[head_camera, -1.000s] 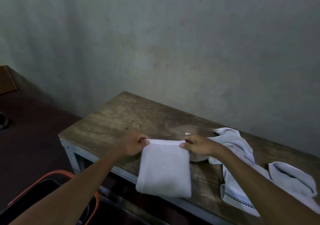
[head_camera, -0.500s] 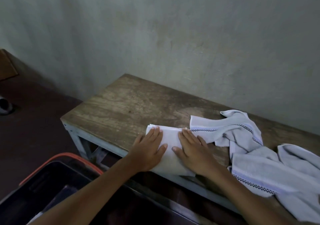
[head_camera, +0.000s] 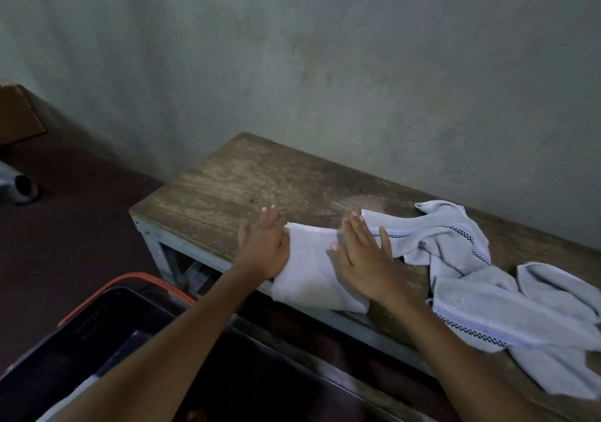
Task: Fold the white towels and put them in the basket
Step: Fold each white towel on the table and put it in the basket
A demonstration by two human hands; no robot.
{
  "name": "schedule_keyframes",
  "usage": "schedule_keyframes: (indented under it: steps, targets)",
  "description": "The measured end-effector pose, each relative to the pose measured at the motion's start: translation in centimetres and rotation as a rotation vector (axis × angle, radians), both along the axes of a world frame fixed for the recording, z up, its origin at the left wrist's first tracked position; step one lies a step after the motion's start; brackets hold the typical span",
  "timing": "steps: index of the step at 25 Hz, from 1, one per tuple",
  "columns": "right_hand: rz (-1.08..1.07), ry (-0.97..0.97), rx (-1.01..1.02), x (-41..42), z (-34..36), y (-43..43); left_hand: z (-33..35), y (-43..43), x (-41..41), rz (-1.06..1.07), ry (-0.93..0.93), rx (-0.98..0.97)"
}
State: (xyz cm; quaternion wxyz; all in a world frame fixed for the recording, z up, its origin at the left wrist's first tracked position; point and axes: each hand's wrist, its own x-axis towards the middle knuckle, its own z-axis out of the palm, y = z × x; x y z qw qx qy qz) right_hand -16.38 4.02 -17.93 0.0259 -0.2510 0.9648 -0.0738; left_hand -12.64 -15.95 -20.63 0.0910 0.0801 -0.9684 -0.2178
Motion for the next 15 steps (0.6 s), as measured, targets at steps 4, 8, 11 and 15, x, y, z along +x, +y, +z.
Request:
schedule_keyframes:
  steps: [4,8,11,15]
  targets:
    - [0.030,-0.042,0.021,0.4,-2.4,0.0,-1.1,1.3,1.1,-0.257,-0.075,-0.176]
    - [0.048,-0.089,-0.022,-0.3,-2.7,0.3,-1.2,-0.5,-0.2,-0.044,-0.149,-0.125]
    - [0.077,-0.020,-0.154,-1.2,-1.7,0.5,-0.9,-0.8,-0.1,-0.065,0.116,-0.061]
    - [0.057,0.025,-0.167,-1.2,-1.6,0.3,-0.5,0.1,0.4,-0.116,0.152,-0.045]
